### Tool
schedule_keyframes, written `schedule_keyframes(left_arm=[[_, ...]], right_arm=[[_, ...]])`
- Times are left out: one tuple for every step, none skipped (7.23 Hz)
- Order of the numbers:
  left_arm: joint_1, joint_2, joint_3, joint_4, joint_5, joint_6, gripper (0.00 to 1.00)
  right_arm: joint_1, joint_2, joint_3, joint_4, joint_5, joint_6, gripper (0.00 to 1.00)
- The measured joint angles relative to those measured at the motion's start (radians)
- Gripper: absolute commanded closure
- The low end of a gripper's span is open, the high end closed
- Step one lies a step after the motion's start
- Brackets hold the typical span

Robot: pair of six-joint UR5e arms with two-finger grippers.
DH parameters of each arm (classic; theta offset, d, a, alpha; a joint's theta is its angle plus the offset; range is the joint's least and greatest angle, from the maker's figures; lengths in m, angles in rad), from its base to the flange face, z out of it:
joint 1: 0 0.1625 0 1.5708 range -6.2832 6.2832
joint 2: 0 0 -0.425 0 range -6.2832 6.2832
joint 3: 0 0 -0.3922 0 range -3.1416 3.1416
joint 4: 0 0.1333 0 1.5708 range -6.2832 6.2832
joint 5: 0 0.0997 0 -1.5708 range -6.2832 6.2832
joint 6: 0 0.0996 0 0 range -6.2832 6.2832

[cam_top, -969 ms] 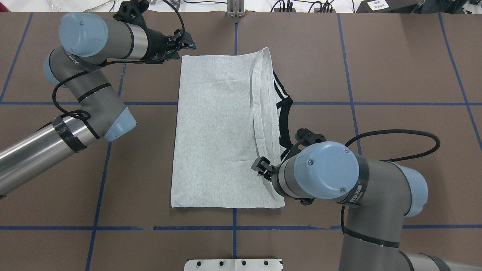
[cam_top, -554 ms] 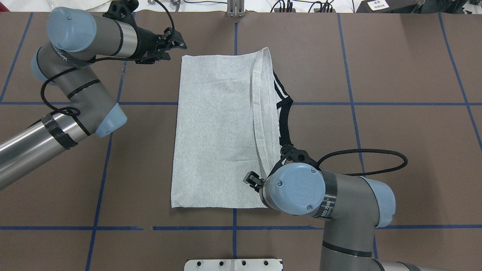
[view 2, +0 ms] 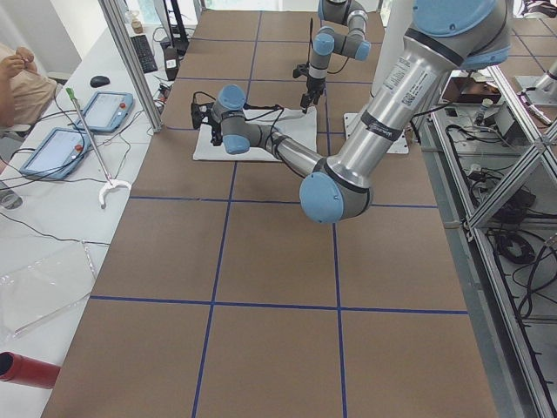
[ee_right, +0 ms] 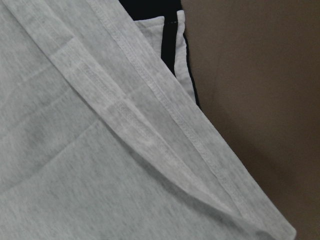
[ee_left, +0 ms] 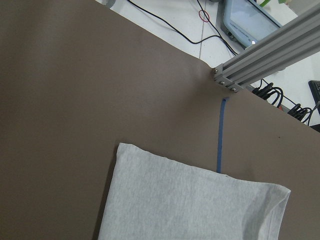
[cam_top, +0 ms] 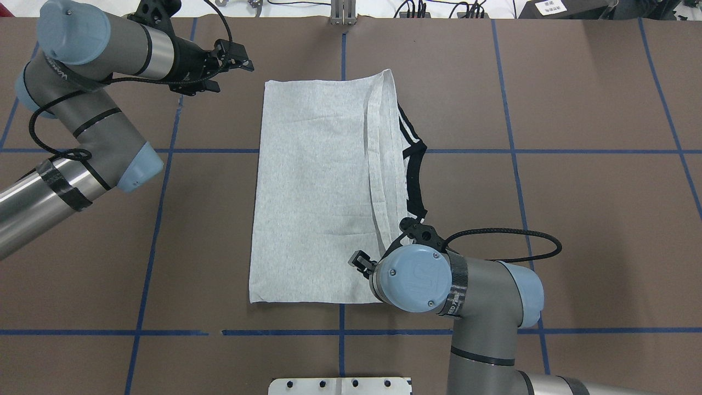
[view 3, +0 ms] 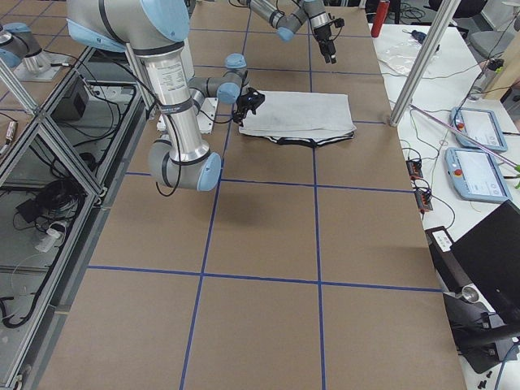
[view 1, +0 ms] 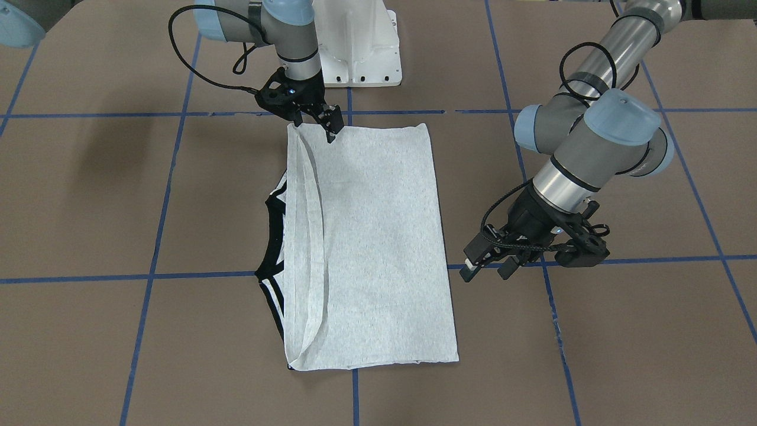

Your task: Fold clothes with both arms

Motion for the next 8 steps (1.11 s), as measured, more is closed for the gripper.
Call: schedule_keyframes(left_arm=[[0.000, 0.001, 0.000, 0.000, 0.000, -0.001, 0.01], [0.000, 0.001, 0.001, 0.000, 0.001, -0.002, 0.01], [0.000, 0.002, 0.001, 0.000, 0.003, -0.003, 0.01], [-0.001, 0.002, 0.000, 0.000, 0.004, -0.004, 0.01], [-0.001, 0.003, -0.001, 0.000, 0.004, -0.004, 0.01], [-0.001, 0.006, -0.004, 0.000, 0.005, -0.003, 0.01], [-0.002, 0.013, -0.010, -0.001, 0.005, -0.003, 0.01], [-0.002, 0.028, -0.023, -0.002, 0.005, -0.002, 0.01]], right_arm=[[-0.002, -0.006, -0.003, 0.002, 0.000, 0.001, 0.02], [-0.005, -0.014, -0.004, 0.002, 0.000, 0.002, 0.02], [-0.007, -0.021, -0.007, 0.002, -0.001, 0.003, 0.02], [-0.008, -0.025, -0.011, 0.003, 0.000, 0.004, 0.04], [-0.009, -0.025, -0.017, 0.005, 0.000, 0.005, 0.12], [-0.010, -0.024, -0.025, 0.007, 0.000, 0.009, 0.21], [-0.011, -0.023, -0.030, 0.009, 0.000, 0.022, 0.37], [-0.011, -0.020, -0.034, 0.011, -0.001, 0.038, 0.64]])
